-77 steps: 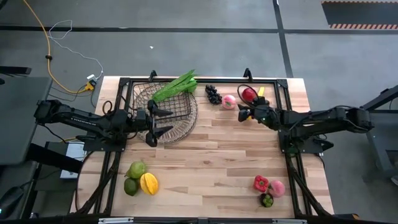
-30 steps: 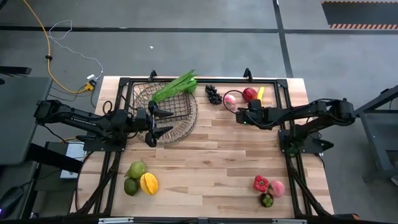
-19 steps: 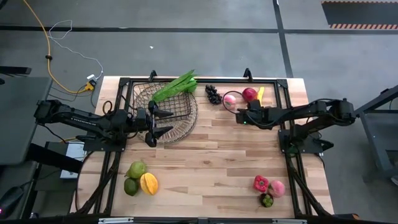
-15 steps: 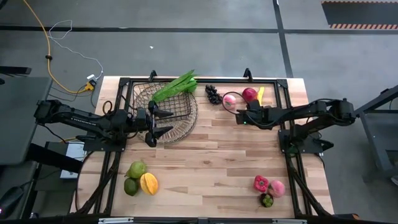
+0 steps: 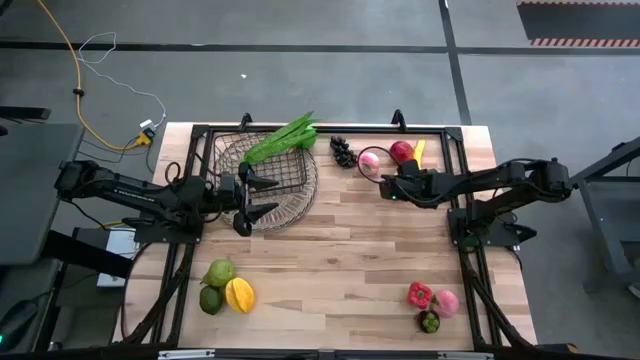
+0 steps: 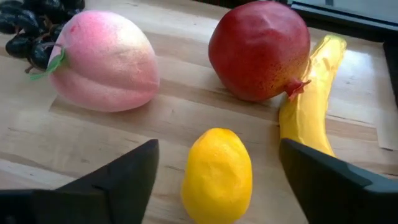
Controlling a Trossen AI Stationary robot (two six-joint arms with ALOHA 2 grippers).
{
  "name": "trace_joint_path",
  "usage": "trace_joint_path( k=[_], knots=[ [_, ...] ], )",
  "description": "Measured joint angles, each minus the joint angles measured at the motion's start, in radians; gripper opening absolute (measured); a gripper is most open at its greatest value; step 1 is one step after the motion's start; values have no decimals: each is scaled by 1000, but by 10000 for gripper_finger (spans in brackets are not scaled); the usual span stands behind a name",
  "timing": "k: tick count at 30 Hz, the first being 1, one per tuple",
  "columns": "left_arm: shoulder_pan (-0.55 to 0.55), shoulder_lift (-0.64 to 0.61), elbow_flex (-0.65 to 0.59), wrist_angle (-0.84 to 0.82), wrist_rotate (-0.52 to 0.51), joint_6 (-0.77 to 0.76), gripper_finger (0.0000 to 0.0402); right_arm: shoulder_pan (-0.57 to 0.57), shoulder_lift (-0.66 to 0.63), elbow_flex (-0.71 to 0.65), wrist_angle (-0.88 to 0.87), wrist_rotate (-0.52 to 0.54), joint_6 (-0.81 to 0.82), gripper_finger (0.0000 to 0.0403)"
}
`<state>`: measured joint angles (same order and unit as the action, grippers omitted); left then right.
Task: Build produce basket
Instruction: Put the yellow lemon into the wire basket
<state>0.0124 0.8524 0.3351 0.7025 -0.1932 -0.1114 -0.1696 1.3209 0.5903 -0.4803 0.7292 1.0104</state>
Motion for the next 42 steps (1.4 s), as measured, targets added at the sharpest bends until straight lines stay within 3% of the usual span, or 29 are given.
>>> trace_joint_path(
  k=[7, 26, 34, 42],
  knots=[
    [0, 0, 0, 6, 0, 1, 282, 0, 0, 0, 17, -49, 44, 385],
    [0, 0, 0, 8, 0, 2, 282, 0, 5, 0, 33, -47, 99, 387],
    [0, 0, 0, 8, 0, -1, 282, -1, 102, -1, -9, -4, 236, 387],
    [0, 0, 0, 8, 0, -1, 282, -16, 182, -1, 33, -26, 247, 387]
  ],
)
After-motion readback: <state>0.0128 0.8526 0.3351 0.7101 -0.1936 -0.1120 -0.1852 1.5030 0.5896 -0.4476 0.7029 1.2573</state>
